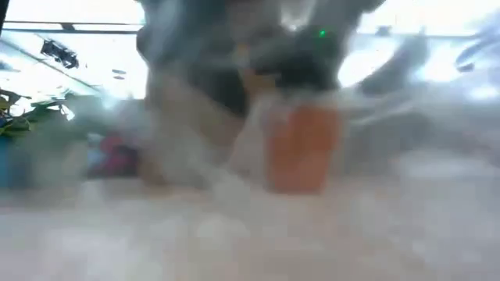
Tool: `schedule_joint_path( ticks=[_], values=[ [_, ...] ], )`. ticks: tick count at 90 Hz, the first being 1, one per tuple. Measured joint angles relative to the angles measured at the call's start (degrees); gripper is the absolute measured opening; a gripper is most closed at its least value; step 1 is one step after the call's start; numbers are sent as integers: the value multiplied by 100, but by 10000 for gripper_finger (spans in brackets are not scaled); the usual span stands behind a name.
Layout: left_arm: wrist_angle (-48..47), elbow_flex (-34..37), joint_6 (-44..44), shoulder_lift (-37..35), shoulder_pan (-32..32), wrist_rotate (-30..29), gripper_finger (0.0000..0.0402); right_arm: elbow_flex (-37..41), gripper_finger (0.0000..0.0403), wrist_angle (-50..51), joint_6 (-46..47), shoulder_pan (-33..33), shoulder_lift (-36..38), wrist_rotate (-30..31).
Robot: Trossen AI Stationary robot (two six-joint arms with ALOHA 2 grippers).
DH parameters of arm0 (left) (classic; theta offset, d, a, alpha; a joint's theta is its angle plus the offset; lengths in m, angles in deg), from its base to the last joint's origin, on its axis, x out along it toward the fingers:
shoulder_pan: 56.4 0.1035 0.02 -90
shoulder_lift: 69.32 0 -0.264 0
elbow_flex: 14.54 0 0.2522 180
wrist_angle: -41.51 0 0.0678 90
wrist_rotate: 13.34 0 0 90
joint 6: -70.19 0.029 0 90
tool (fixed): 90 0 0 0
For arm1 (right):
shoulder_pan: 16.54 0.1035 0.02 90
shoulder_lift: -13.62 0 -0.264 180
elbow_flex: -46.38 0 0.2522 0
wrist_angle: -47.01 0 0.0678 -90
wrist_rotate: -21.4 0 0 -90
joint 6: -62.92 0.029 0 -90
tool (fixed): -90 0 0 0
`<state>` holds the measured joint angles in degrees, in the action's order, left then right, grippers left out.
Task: Wrap mug
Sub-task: Wrap the orange mug with the bubble wrap
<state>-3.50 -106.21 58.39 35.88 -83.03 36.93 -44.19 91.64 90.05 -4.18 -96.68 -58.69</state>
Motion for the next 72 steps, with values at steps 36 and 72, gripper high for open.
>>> schedule_joint_path(
  ticks=[36,72],
  values=[
    [315,807,-1098,-557,-1157,-1508,284,-77,50,60,-138,23,140,-138],
    [6577,3170,301,-699,-379,-178,284,-182,51,220,-390,28,572,-221]
  ],
)
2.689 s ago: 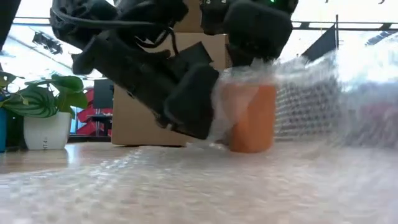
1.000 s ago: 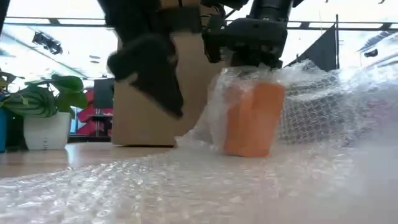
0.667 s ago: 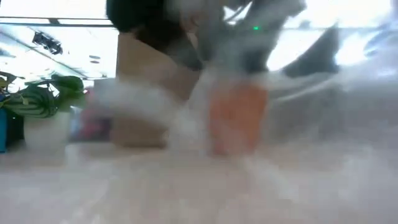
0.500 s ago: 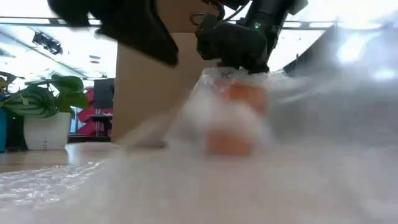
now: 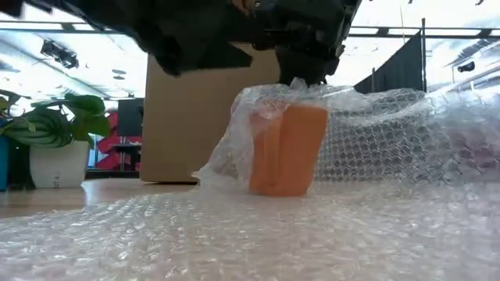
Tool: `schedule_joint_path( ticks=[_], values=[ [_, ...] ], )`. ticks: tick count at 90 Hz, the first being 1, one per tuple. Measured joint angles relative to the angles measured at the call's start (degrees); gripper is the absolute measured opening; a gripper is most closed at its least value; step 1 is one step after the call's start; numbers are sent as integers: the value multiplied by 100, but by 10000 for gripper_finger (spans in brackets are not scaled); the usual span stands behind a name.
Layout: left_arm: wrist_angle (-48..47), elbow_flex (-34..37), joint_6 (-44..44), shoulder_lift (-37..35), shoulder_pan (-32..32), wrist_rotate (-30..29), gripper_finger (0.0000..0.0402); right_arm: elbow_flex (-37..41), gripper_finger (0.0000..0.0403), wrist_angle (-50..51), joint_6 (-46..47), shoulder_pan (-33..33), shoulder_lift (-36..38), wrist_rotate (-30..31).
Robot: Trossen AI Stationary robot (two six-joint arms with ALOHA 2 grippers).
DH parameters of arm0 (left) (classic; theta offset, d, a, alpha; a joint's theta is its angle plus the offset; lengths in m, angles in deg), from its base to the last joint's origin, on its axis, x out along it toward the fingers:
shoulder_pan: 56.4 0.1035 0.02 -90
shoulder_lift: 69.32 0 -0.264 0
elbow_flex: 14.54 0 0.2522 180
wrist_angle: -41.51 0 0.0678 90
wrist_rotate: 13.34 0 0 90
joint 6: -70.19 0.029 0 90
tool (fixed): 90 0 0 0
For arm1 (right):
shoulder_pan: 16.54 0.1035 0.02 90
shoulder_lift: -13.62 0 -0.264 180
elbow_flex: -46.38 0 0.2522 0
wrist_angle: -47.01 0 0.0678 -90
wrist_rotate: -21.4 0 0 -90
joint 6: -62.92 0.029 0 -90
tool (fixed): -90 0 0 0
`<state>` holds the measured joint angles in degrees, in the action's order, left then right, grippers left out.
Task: Wrap mug
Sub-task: Wrap the orange mug with the bubble wrap
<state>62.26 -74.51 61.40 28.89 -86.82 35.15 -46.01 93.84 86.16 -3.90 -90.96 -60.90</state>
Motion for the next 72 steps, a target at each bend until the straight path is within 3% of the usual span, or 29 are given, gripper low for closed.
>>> schedule_joint_path(
  ticks=[30,46,56,72],
  values=[
    [-106,36,581,-58,298,23,284,-13,51,-100,93,172,779,35],
    [-1314,36,856,-1188,206,-3,284,-13,51,-184,74,246,542,126],
    [-2134,47,765,-1938,75,6,284,-9,51,-274,93,208,245,-148],
    [-2352,317,351,-2400,68,8,284,-13,51,-317,64,128,-120,-278]
  ],
)
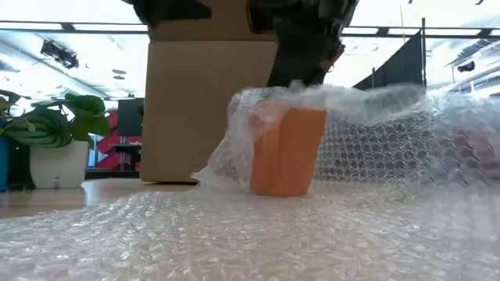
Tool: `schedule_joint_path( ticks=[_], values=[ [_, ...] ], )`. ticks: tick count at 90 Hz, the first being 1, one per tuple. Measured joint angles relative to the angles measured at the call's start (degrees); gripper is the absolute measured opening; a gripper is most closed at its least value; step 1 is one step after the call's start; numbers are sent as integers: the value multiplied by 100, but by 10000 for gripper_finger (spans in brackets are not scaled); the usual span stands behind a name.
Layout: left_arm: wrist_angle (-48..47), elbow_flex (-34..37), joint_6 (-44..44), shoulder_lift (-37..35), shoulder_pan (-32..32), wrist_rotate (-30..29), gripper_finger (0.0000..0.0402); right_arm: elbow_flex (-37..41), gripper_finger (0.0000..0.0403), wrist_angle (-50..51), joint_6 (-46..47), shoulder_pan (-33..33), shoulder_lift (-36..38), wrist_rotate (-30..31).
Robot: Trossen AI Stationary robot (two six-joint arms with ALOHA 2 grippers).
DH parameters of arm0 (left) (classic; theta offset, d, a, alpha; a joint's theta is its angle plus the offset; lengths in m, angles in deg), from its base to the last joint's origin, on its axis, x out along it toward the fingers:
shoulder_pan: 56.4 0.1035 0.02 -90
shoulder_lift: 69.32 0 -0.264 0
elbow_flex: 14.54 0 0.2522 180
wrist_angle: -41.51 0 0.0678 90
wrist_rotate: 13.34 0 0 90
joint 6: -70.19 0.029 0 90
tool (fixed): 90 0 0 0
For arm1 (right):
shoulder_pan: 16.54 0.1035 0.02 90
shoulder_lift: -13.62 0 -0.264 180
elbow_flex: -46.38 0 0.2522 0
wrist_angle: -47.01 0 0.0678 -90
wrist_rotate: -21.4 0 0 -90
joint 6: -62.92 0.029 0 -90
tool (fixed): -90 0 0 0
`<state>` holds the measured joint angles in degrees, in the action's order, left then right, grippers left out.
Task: Wrap mug
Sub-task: Wrap the orange mug with the bubble wrap
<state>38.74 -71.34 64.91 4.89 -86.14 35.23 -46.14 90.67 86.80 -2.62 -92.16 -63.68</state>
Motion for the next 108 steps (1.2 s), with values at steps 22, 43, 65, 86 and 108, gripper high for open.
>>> schedule_joint_path(
  ticks=[22,43,65,86,108],
  values=[
    [905,991,-850,85,167,216,284,-17,51,147,2,-396,-350,156],
    [1822,1602,-1016,83,228,258,284,-31,51,31,-11,-602,-654,-130],
    [1798,1623,-1142,83,228,264,284,26,51,156,141,-532,-125,-220],
    [1820,1623,-1156,83,228,271,284,11,51,164,197,-375,470,-212],
    [1839,1621,-1171,83,228,268,284,7,50,208,149,-301,-37,339]
  ],
)
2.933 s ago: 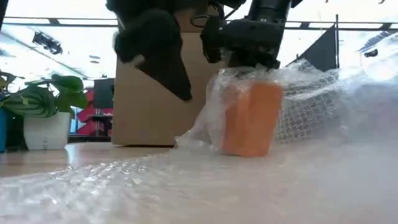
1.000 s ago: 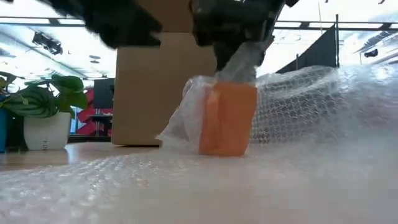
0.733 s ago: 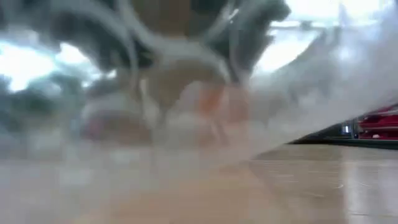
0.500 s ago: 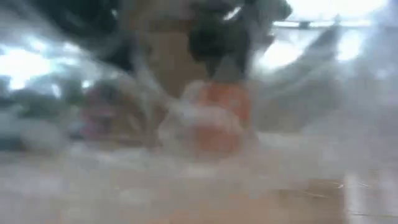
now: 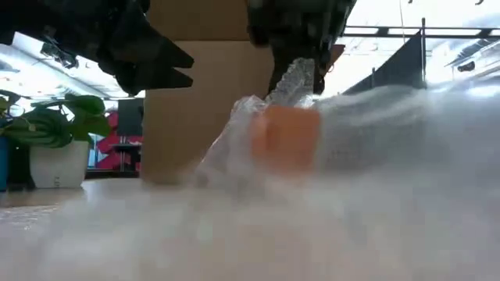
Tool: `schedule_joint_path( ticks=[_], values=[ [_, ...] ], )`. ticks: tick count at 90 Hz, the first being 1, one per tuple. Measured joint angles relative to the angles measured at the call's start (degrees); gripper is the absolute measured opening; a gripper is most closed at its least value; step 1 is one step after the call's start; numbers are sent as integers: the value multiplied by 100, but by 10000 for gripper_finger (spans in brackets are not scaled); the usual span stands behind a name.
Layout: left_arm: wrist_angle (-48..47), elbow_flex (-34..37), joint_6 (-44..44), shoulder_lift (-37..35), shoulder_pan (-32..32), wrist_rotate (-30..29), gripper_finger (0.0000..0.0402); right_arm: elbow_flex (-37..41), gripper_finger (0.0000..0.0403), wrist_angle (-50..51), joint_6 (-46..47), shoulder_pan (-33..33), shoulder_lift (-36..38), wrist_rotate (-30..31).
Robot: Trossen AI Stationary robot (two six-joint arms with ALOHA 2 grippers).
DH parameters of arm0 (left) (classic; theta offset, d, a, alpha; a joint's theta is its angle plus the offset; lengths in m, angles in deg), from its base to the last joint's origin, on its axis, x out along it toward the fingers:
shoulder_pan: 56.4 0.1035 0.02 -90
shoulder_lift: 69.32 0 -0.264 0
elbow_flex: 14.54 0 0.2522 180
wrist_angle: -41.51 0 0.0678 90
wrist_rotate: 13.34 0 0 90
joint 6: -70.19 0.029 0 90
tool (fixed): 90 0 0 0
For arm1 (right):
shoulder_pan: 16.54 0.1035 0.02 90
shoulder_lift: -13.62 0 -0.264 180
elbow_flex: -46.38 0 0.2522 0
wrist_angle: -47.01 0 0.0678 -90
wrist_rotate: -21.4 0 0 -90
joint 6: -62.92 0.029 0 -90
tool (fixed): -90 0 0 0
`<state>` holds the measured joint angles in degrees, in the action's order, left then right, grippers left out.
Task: Wrap mug
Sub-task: Wrap the orange mug with the bubble wrap
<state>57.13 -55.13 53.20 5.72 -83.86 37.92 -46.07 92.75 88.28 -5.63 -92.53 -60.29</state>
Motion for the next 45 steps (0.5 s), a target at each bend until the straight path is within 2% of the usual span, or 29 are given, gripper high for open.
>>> schedule_joint_path(
  ticks=[21,30,45],
  values=[
    [-66,0,-3,0,0,0,284,-44,50,-36,-13,-125,-658,-33],
    [-52,0,-3,0,0,0,284,-35,50,-45,14,-129,-621,-45],
    [-74,0,-2,0,0,0,284,20,50,39,57,-118,-151,-147]
  ],
)
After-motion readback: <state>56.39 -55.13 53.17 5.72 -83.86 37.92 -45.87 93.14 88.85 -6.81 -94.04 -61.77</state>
